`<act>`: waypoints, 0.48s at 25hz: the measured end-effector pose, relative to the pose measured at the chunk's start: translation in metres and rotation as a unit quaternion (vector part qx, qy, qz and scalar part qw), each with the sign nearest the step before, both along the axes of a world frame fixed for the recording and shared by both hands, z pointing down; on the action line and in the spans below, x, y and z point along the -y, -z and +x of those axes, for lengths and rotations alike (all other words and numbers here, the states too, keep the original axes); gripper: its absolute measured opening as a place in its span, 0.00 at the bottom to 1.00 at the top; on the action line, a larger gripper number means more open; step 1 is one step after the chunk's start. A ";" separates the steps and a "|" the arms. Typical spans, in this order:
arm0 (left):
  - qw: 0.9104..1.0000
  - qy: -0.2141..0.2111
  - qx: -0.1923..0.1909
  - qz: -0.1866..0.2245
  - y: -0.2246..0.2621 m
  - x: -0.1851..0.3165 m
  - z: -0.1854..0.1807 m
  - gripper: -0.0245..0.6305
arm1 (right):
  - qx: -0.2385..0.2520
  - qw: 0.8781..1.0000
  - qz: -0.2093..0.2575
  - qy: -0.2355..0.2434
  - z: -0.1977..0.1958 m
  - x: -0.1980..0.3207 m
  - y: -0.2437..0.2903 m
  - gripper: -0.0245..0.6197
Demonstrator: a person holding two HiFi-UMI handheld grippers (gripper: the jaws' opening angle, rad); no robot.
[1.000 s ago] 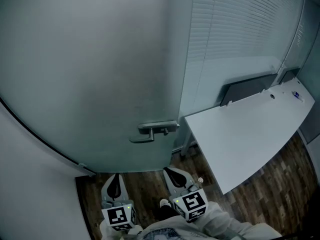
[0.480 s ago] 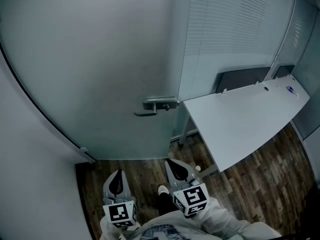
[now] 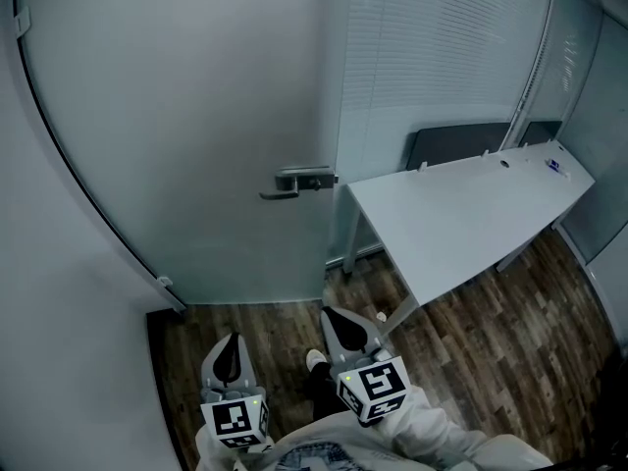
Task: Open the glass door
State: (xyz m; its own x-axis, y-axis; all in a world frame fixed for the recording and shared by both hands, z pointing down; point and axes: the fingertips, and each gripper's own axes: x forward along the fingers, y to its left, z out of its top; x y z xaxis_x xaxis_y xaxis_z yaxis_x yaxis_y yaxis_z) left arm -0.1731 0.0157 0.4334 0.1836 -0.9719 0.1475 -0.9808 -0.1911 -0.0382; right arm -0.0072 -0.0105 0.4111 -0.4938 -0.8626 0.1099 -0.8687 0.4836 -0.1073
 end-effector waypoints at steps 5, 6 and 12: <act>1.000 -0.011 -0.004 -0.003 -0.001 -0.037 0.009 0.04 | -0.004 1.000 -0.001 -0.010 0.008 -0.038 0.002 0.05; 1.000 -0.012 -0.006 -0.004 0.000 -0.043 0.011 0.04 | -0.009 1.000 -0.001 -0.011 0.010 -0.044 0.002 0.05; 1.000 -0.019 -0.015 -0.015 -0.008 -0.056 0.024 0.04 | -0.022 0.999 -0.018 -0.019 0.025 -0.064 -0.004 0.05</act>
